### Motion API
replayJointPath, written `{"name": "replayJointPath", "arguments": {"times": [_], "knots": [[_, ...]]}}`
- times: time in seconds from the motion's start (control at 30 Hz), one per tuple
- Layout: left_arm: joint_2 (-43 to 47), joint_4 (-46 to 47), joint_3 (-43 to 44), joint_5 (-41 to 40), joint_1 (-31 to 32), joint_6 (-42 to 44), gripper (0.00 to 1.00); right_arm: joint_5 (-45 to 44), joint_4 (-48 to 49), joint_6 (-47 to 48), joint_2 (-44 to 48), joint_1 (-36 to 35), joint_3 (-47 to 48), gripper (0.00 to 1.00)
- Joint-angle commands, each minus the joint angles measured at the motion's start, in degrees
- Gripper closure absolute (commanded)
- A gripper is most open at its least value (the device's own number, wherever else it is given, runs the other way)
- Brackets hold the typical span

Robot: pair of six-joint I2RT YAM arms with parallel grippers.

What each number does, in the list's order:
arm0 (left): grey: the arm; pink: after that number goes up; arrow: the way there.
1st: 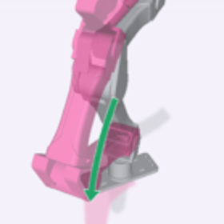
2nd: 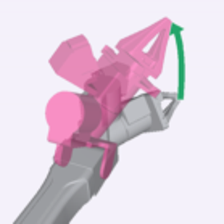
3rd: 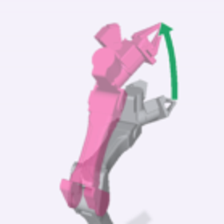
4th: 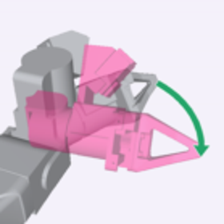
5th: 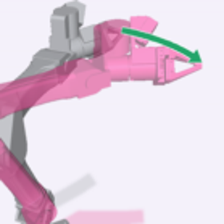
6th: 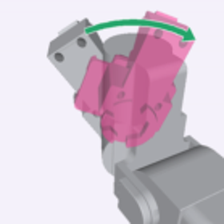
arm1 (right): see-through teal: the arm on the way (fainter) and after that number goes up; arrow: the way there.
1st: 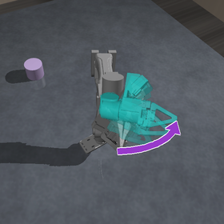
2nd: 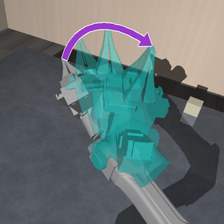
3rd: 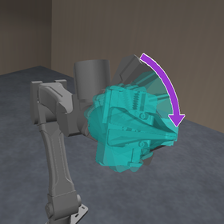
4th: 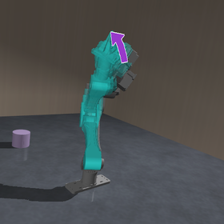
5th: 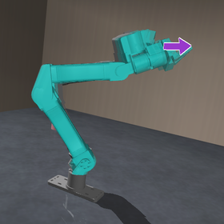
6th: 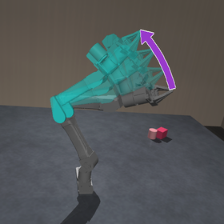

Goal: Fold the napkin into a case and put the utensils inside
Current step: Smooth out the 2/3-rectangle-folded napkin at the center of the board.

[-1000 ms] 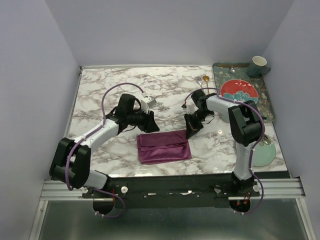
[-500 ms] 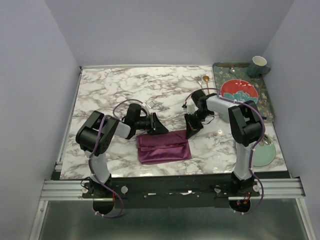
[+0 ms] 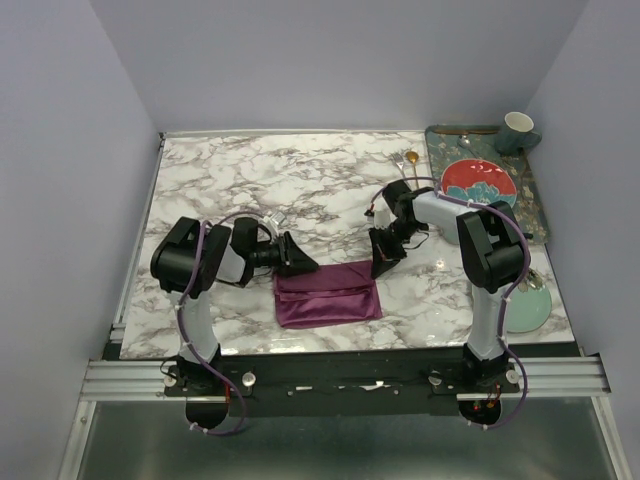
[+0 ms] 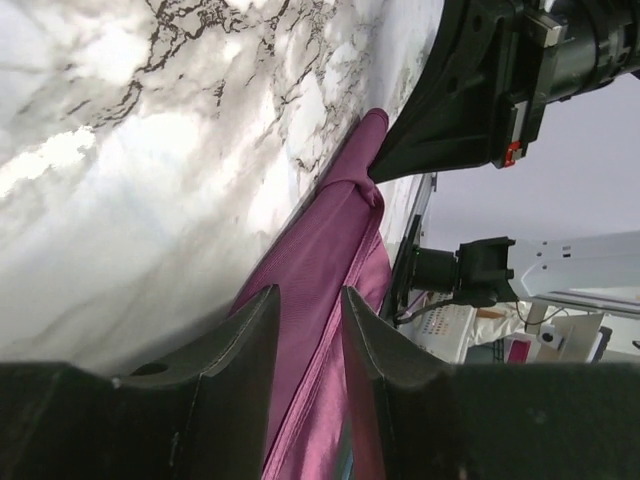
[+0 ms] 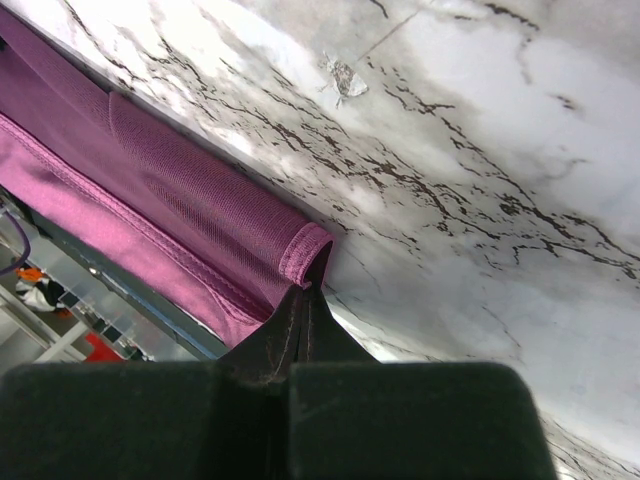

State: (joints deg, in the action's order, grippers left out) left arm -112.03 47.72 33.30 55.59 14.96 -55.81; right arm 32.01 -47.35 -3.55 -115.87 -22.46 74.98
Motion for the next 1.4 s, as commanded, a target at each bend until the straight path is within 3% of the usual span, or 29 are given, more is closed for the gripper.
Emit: {"name": "replayJointPath", "arguments": {"times": [0.0,0.13,0.17,0.27,0.37,0.63,1.0,1.37], "knots": [[1.62,7.20,-3.15,3.55,-3.01,-1.75,0.58,-5.73,1.91,1.09,-0.50,-0.48,-1.77,0.99],[9.27,3.54,-2.45,2.42,-1.69,-0.79,0.68,-4.51,1.39,1.53,0.73,-0.57,-0.98,0.99],[10.41,1.78,-1.06,0.59,-0.04,-0.09,0.77,-4.24,1.47,1.70,1.17,-0.48,-0.80,0.99],[12.97,-7.78,3.50,-3.29,3.13,4.21,0.88,-3.27,0.60,1.79,2.14,-0.57,-0.19,0.99],[12.19,-11.42,7.03,-7.16,7.62,5.45,0.90,-3.01,-0.10,2.14,3.19,-0.66,0.17,0.99],[3.05,-8.18,11.70,-10.67,15.44,0.00,0.93,-0.81,-0.99,1.97,3.64,-1.01,0.87,0.99],[-5.83,-12.56,15.92,-13.84,16.59,-0.27,0.98,-0.28,-1.60,2.41,3.64,-1.18,0.17,0.99],[-7.77,-21.61,17.68,-16.31,16.59,2.72,1.00,-0.81,-8.54,8.29,9.96,-0.75,7.27,0.80]]}}
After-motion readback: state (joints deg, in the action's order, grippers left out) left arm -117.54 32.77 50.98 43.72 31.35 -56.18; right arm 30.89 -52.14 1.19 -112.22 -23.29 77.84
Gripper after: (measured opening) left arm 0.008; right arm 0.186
